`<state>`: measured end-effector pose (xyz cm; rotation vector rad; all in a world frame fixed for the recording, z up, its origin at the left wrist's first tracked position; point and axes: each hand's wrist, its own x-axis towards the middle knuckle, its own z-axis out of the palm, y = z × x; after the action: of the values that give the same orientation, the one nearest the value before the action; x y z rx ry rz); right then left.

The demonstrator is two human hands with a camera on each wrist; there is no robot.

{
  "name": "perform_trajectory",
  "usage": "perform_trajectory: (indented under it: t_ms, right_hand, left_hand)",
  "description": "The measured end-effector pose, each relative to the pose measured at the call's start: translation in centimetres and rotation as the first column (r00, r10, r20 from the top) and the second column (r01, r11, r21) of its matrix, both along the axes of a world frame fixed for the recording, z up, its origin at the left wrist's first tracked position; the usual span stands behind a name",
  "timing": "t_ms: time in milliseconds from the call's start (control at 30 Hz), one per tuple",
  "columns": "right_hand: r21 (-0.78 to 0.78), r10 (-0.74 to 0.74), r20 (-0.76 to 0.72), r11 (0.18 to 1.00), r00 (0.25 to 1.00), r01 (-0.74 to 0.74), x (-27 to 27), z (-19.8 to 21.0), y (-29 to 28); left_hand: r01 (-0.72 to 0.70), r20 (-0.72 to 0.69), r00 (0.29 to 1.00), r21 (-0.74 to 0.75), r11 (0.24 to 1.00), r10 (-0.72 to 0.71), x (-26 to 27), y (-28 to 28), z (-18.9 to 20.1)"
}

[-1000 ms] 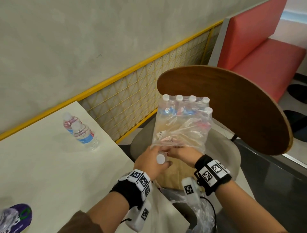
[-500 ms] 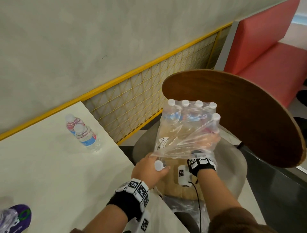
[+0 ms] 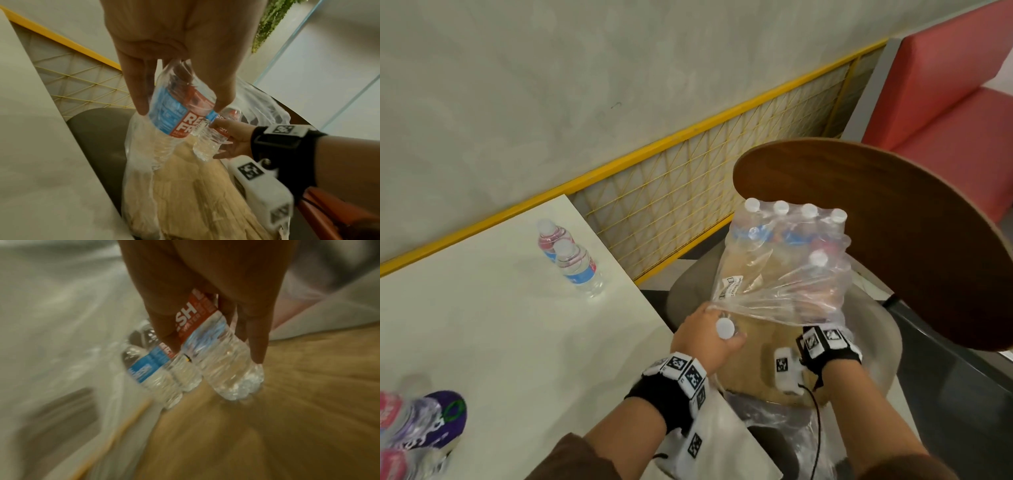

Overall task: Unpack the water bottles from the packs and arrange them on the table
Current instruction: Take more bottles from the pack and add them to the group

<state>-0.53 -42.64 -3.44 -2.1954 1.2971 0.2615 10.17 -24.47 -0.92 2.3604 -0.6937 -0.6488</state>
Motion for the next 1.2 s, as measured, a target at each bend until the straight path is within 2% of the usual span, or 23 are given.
perform_trajectory:
  t_ms: [33,67,133,200,300,333,400,467,500,567,633,800,933,1033,1133,1200]
  right_hand:
    - [0.002,0.058,-0.055,0.998,0.997,-0.058,-0.4,-0.2,0.8]
    - [0.003,0.056,0.002,0.998,0.998,-0.056,-0.4,-0.8,1.1]
    - [0.12,0.021,0.029,0.992,0.999,-0.024,0.2,0.0,3.3]
    - [0.142,-0.047,0.181,0.99,0.982,0.021,0.3,0.8,5.2]
    - [0.086,-0.04,0.261,0.996,0.965,0.018,-1.7,3.2,9.2]
    - [0.153,-0.09,0.348,0.987,0.933,0.039,-2.1,2.6,10.0]
    - [0.273,-0.118,0.405,0.962,0.907,0.004,-3.2,2.0,11.7]
    - [0.352,-0.171,0.412,0.936,0.895,0.017,-3.7,1.1,13.7]
    - [0.379,-0.171,0.419,0.925,0.892,-0.001,-3.6,0.5,16.7]
    - [0.374,-0.204,0.467,0.927,0.86,0.017,-3.9,0.6,17.2]
    - [0.363,-0.196,0.518,0.932,0.833,-0.007,-3.9,0.9,20.8]
    - [0.308,-0.118,0.604,0.947,0.788,-0.095,-4.7,0.3,29.7]
    - [0.319,0.027,0.628,0.902,0.778,-0.289,-4.5,-0.1,38.7]
    - [0.324,0.167,0.609,0.84,0.775,-0.436,-3.7,-1.0,44.7]
    - [0.331,0.253,0.611,0.779,0.75,-0.533,-2.3,-1.2,49.9]
    - [0.326,0.291,0.617,0.751,0.731,-0.574,-1.3,-0.9,52.5]
  left_hand:
    - [0.02,0.023,1.0,0.01,1.0,-0.021,-0.1,0.1,0.1]
    - [0.044,0.039,0.998,0.024,0.999,-0.045,-0.5,0.3,0.4]
    - [0.077,0.042,0.996,0.009,0.997,-0.077,-1.5,1.3,0.8]
    - [0.076,0.015,0.997,-0.068,0.995,-0.075,-2.5,3.4,0.8]
    - [0.007,-0.046,0.999,-0.223,0.975,-0.018,-3.8,7.7,1.1]
    - [-0.002,-0.066,0.998,-0.247,0.969,-0.015,-4.2,9.3,1.7]
    - [0.013,-0.089,0.995,-0.276,0.961,-0.039,-5.1,12.1,2.6]
    - [-0.036,-0.091,0.996,-0.32,0.947,0.007,-5.8,15.0,3.2]
    - [-0.101,-0.105,0.992,-0.333,0.938,0.069,-6.3,18.8,3.3]
    - [-0.162,-0.153,0.981,-0.327,0.931,0.117,-6.5,20.5,3.4]
    - [-0.229,-0.154,0.97,-0.316,0.921,0.189,-7.1,25.7,3.1]
    - [-0.317,-0.067,0.948,-0.188,0.93,0.31,-8.1,37.2,1.8]
    - [-0.418,-0.059,0.908,-0.099,0.903,0.414,-8.4,44.9,0.4]
    - [-0.489,-0.038,0.872,-0.122,0.864,0.488,-8.5,48.5,0.2]
    - [-0.588,-0.03,0.804,-0.193,0.785,0.594,-8.9,50.9,0.1]
    - [-0.598,-0.033,0.794,-0.22,0.771,0.606,-9.3,52.2,-0.3]
